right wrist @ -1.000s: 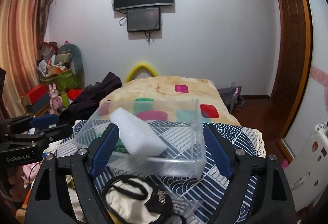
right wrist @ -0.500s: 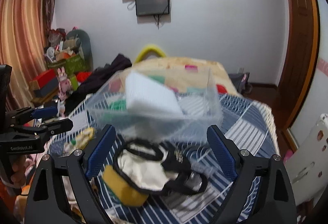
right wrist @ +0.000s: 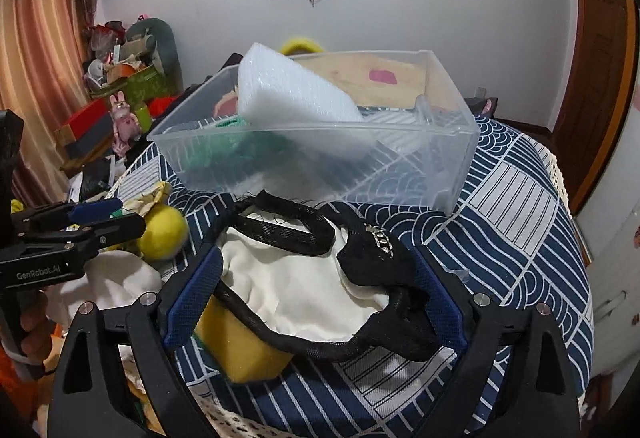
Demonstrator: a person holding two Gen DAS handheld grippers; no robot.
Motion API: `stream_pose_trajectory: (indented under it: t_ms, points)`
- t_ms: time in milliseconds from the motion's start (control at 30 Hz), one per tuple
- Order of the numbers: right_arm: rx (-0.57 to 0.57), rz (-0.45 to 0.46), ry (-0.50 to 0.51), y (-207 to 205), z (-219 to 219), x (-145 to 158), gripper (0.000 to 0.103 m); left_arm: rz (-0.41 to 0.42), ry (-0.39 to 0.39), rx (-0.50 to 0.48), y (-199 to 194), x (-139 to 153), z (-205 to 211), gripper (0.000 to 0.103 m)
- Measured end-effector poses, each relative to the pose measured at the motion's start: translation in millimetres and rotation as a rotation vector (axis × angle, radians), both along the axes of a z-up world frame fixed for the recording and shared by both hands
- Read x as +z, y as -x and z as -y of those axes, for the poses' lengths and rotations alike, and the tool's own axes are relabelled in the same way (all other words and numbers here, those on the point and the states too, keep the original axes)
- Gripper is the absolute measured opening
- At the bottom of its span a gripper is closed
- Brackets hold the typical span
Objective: Organize soft objects
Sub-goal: 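Grasp the floral cloth with the left tool while the right tool grasps the black eye mask, then carry the floral cloth and black mask over the clear box and release both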
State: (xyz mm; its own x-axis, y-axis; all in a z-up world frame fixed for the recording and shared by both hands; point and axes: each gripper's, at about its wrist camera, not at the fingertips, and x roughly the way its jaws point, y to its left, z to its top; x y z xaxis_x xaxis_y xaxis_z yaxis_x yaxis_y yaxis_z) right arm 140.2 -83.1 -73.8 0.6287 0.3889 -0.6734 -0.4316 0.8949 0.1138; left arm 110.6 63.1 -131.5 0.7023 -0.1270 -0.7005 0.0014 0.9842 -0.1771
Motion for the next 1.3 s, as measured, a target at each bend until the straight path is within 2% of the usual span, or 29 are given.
stream_pose_trajectory:
  t_ms: [67, 100, 167, 200, 267, 300, 367, 400, 467, 633, 833, 1300]
  points:
    - [-0.001, -0.008, -0.005, -1, 2, -1, 0.092, -0.01, 0.017, -0.006, -3, -4, -2, 0.042]
    - [-0.004, -0.012, -0.01, -2, 4, -1, 0.092, -0.016, 0.03, -0.01, -3, -6, -3, 0.041]
    - [-0.005, -0.022, -0.019, -4, 7, -2, 0.089, -0.024, 0.047, -0.013, -5, -9, -5, 0.031]
    - [-0.009, -0.024, -0.02, -4, 8, -2, 0.085, -0.022, 0.062, -0.015, -5, -9, -7, 0.029]
    - [-0.012, -0.031, -0.011, -5, 9, -3, 0.069, -0.014, 0.079, -0.01, -3, -8, -11, 0.018]
    - [-0.014, -0.029, -0.008, -5, 9, -3, 0.065, -0.009, 0.08, -0.007, -3, -7, -11, 0.017]
    - [-0.016, -0.021, -0.005, -5, 9, -1, 0.049, 0.0, 0.073, 0.0, -1, -4, -12, 0.011]
    - [-0.012, -0.02, -0.007, -4, 10, 1, 0.046, 0.002, 0.071, 0.002, 0, -3, -13, 0.011]
    - [-0.006, -0.019, -0.018, -3, 11, 2, 0.033, 0.009, 0.066, 0.007, 0, -1, -13, 0.009]
    - [0.002, -0.008, -0.034, -2, 14, 7, 0.018, 0.032, 0.066, 0.02, 4, 6, -16, 0.008]
    - [0.007, 0.041, -0.059, 4, 17, 19, 0.015, 0.086, 0.061, 0.037, 13, 25, -20, 0.008]
    - [-0.04, 0.169, -0.129, 6, 36, 65, 0.015, 0.215, 0.03, 0.016, 18, 69, -8, 0.008]
